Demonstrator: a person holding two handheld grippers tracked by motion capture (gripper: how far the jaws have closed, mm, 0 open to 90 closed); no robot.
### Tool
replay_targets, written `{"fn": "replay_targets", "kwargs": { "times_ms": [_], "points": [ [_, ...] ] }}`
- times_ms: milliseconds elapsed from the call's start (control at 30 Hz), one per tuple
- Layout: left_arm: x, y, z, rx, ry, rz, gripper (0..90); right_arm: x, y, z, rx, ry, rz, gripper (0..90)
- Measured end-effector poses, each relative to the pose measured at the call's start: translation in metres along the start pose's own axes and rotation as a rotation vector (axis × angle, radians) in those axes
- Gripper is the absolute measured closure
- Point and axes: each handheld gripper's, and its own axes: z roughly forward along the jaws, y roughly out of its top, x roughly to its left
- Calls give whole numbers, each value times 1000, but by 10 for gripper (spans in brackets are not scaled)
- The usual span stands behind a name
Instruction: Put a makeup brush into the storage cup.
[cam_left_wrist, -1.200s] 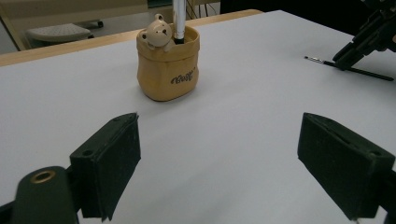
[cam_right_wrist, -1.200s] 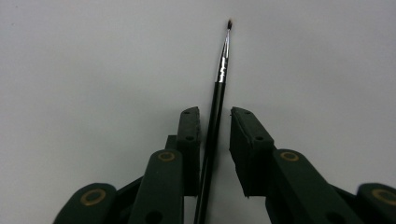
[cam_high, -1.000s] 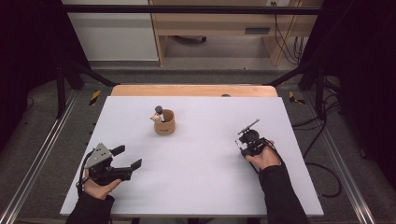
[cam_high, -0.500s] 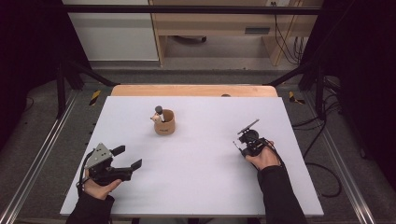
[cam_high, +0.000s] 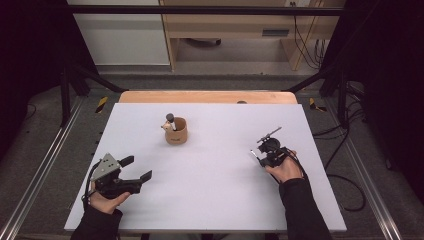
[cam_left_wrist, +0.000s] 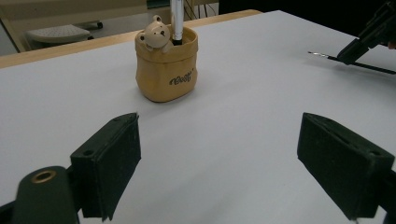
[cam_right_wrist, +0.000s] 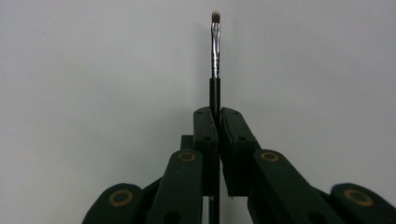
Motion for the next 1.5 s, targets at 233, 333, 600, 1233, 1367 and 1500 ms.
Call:
{"fn": "replay_targets", "kwargs": {
  "times_ms": [233, 333, 600, 1233, 1367, 1500],
  "points": [
    [-1, 1, -1, -2, -2, -3, 129, 0, -5, -17, -78, 22, 9, 859],
    [-1, 1, -1, -2, -2, -3, 128, 2, -8, -25, -122, 25, 1, 859],
    [-2, 2, -1, -9, -5, -5, 126, 9, -14, -43, -240, 59, 4, 859],
    [-7, 6, -2, -17, -11, -12, 120, 36, -37, -55, -472, 145, -34, 859],
    [-9, 7, -2, -18, -18, -15, 119, 40, -42, -56, -528, 176, -40, 859],
    [-11, 8, -2, -24, -23, -19, 118, 46, -45, -56, -571, 199, -50, 859]
  ]
}}
